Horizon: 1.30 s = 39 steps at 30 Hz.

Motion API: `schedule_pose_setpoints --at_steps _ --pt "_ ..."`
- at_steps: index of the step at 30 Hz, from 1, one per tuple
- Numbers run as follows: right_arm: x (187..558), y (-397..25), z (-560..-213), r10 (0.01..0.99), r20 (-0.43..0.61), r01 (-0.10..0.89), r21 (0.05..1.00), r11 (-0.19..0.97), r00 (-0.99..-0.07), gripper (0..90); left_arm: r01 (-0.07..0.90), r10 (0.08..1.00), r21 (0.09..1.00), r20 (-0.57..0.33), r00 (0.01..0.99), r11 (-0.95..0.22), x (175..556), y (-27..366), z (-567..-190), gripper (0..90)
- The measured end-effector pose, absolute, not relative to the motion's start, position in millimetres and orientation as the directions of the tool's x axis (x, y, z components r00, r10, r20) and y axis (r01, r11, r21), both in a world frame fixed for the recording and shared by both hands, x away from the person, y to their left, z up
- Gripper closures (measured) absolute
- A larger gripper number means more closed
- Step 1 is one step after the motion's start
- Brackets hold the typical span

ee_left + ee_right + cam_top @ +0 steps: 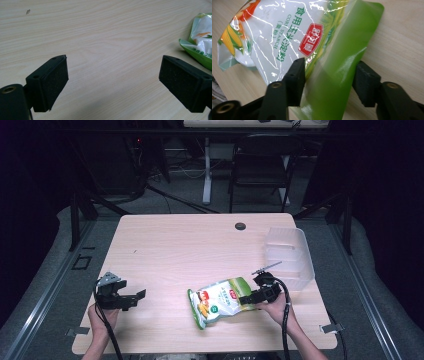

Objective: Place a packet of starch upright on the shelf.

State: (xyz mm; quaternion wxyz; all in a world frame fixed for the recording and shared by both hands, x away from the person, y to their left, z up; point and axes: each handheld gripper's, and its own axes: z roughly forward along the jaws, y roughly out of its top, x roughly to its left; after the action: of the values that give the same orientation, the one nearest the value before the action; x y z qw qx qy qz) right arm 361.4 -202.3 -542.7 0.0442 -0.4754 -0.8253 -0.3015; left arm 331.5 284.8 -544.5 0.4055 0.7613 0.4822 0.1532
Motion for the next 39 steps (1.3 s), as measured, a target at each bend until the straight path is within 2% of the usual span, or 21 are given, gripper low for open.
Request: schedule_pose_setpoints --at_steps 3,4,10,21,31,39 --pt "359.6 -201.7 -544.1 0.773 0.349 0.813 0.468 0.346 -0.530 62.5 0.612 0.856 0.762 -0.158 0.492 -0.211 331.3 284.5 -544.6 8.7" --pt "359.6 -201.7 -544.1 0.773 0.349 0.813 0.468 0.346 -0.530 62.5 0.612 0.856 0.762 -0.158 0.492 -0.211 331.3 284.5 -544.6 8.7" --pt "357.1 -200.5 -539.9 0.777 0.320 0.796 0.491 0.353 -0.542 75.2 0.612 0.857 0.763 -0.158 0.490 -0.209 330.9 286.5 -544.1 8.8" --pt "355.7 -200.6 -534.3 0.762 0.294 0.755 0.549 0.359 -0.576 84.4 0.608 0.855 0.767 -0.161 0.492 -0.206 330.7 286.7 -544.0 8.8" --pt "357.1 -202.4 -532.5 0.750 0.311 0.750 0.560 0.351 -0.584 82.8 0.609 0.856 0.767 -0.164 0.490 -0.202 331.4 287.0 -544.9 8.6" --pt "366.6 -204.2 -541.3 0.745 0.371 0.790 0.518 0.329 -0.554 65.0 0.610 0.856 0.766 -0.164 0.491 -0.203 331.9 285.7 -545.2 8.6"
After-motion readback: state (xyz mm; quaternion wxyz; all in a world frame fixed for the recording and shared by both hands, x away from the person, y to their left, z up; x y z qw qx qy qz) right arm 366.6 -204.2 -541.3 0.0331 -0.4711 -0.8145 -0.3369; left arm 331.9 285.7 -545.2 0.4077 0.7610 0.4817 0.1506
